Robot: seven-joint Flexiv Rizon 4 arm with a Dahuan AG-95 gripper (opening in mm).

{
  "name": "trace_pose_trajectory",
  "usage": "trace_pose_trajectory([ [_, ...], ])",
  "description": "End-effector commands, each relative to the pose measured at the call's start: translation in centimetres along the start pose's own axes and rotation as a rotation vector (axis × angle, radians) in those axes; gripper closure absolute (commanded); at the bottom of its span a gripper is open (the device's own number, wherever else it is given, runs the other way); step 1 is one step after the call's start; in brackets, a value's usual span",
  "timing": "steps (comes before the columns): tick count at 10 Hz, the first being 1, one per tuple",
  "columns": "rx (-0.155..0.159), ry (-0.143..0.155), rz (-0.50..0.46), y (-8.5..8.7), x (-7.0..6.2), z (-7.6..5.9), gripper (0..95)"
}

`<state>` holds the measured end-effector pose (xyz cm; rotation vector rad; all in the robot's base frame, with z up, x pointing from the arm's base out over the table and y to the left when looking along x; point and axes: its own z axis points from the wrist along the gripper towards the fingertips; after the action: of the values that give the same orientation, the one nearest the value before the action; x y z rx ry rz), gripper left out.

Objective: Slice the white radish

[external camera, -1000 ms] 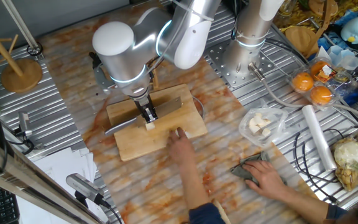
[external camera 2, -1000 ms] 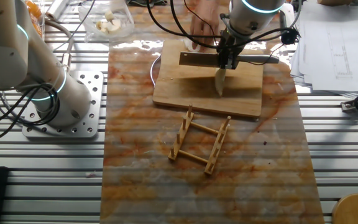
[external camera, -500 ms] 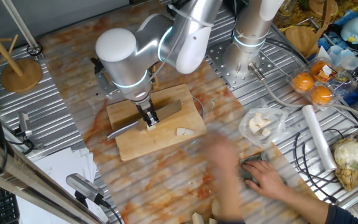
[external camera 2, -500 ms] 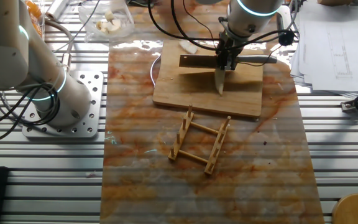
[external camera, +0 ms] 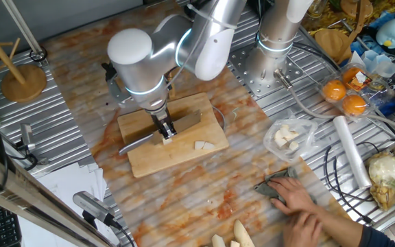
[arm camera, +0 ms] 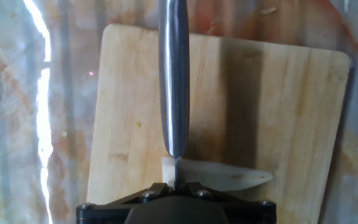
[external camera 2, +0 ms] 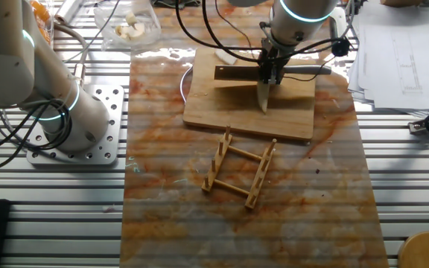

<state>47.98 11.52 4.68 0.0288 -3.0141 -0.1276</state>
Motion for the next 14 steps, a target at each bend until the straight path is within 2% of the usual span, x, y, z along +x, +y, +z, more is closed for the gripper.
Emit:
trace_pose_trajectory([
  [1,0.04,0.018,-0.058,0.1,-0.1,2.0,95.0],
  [2,0.071,0.038,-0.095,0.1,-0.1,1.6,95.0],
  [3,0.08,0.055,-0.107,0.2,0.0,1.0,95.0],
  [4,0.074,0.071,-0.107,0.2,0.1,0.5,95.0],
  [7,0.058,0.118,-0.134,0.2,0.1,0.5,95.0],
  [9,0.062,0.114,-0.147,0.2,0.2,1.0,95.0],
  [10,0.065,0.103,-0.143,0.1,0.4,1.1,95.0],
  [12,0.073,0.055,-0.129,0.0,1.0,1.3,95.0],
  [14,0.065,0.073,-0.137,-0.2,1.9,1.5,95.0],
])
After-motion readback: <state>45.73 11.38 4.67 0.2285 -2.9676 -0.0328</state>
